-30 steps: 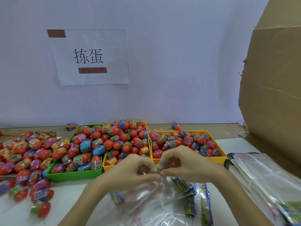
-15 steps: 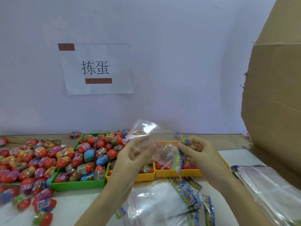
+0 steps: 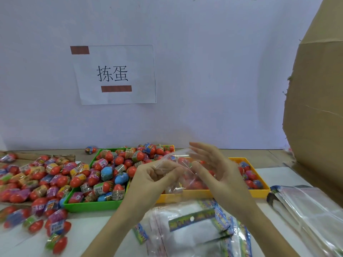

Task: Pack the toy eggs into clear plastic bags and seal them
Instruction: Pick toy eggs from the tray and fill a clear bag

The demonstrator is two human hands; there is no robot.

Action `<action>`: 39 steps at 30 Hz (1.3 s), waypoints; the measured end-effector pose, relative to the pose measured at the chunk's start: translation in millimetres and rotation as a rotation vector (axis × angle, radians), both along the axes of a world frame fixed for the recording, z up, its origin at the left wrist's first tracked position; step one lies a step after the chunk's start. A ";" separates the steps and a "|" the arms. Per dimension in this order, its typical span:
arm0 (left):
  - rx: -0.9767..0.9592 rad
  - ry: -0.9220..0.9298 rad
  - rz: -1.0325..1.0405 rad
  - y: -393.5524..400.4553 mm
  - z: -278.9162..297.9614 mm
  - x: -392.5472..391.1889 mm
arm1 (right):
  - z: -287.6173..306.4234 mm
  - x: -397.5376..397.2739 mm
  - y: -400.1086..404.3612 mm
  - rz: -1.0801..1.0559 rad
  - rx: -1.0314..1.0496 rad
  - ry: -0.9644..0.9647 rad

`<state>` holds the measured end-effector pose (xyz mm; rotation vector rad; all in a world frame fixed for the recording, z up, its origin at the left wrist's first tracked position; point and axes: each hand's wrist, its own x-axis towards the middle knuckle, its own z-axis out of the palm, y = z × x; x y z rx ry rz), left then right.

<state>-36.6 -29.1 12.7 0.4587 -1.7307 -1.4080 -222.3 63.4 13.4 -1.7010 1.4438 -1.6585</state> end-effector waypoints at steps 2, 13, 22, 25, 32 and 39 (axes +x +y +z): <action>0.001 -0.008 -0.041 1.2 1.1 0.3 | 0.2 0.3 0.2 0.067 0.106 -0.167; 0.093 -0.043 0.065 2.7 0.7 -2.3 | 2.9 -11.6 1.5 0.306 0.418 -0.529; 0.321 0.088 0.050 0.6 -0.7 -5.6 | 5.9 -13.5 0.6 0.089 0.340 -0.520; 0.249 0.027 0.080 3.3 0.1 -8.7 | 4.6 -8.6 -0.3 0.116 0.294 -0.558; 0.415 -0.112 -0.296 -2.5 -5.7 -3.1 | 6.9 -7.0 -1.2 -0.060 0.114 -0.672; 0.457 -0.010 -0.234 -11.5 -11.2 -3.9 | 7.5 -17.8 -2.1 -0.116 0.020 -0.749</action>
